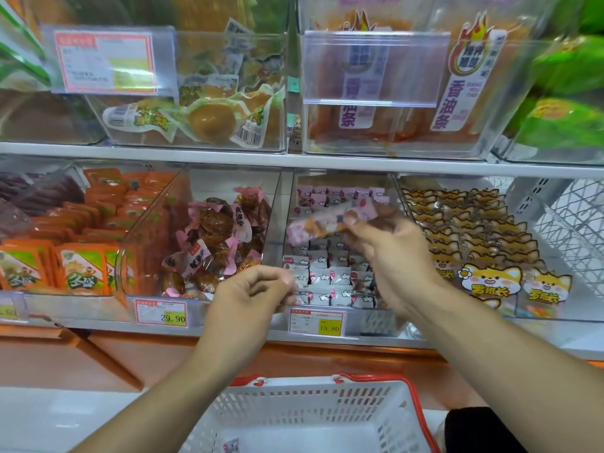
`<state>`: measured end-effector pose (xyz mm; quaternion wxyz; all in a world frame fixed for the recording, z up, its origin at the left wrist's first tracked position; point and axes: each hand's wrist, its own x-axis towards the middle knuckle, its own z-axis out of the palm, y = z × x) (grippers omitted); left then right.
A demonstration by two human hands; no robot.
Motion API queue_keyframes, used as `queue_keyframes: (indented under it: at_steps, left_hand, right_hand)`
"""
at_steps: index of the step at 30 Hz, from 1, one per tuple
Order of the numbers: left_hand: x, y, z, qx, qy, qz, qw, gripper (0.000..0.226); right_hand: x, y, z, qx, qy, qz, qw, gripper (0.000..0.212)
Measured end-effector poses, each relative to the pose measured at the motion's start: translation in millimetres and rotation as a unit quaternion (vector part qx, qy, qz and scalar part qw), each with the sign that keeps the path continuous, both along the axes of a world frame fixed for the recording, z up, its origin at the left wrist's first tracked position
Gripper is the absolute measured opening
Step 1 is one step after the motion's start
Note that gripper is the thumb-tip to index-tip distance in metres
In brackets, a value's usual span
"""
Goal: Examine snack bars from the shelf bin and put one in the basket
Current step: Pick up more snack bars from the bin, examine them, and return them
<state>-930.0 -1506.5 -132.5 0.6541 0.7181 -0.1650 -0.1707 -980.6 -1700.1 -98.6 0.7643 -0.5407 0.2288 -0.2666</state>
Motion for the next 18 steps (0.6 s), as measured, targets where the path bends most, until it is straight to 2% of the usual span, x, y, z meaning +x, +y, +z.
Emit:
queue_keyframes:
  at_steps: [2,4,6,9,12,16,18]
  left_hand:
    - [-1.6,0.8,-5.9,0.100,-0.180,-0.026,0.978,0.009]
    - [-5.4,-0.6,-5.8,0.183,-0.362,-0.082,0.910,0.015]
    - [-8.3,-5.9,-5.0,0.215,-0.444,-0.150,0.857,0.023]
    - [-8.1,-11.7,-6.1,0.275,-0.464,-0.184,0.822,0.035]
    - [-6.7,-13.2,-7.5,0.282,-0.442,-0.191,0.830,0.043]
    - [-4.2,-14.3,-2.8,0.283,-0.411,-0.194,0.845,0.041]
    - [-4.3,-14.3,-3.1,0.282,-0.409,-0.194,0.846,0.042]
  right_hand:
    - [15.7,-13.1,1.1,-0.114,0.021,-0.083,0.990,0.031]
    - [33.3,-21.1,-2.3,-0.214,0.018,-0.106,0.971,0.034]
    - [53.3,-27.5,-12.0,-0.254,0.013,-0.106,0.961,0.030]
    - [84.1,-33.5,-20.1,-0.325,0.073,-0.141,0.932,0.013]
    - [104.4,-37.1,-22.1,-0.423,0.068,-0.098,0.898,0.006]
    - [118.2,-43.7,-36.3,-0.508,0.098,0.034,0.855,0.025]
    - [124.8,-47.0,-42.1,-0.572,0.118,0.061,0.809,0.029]
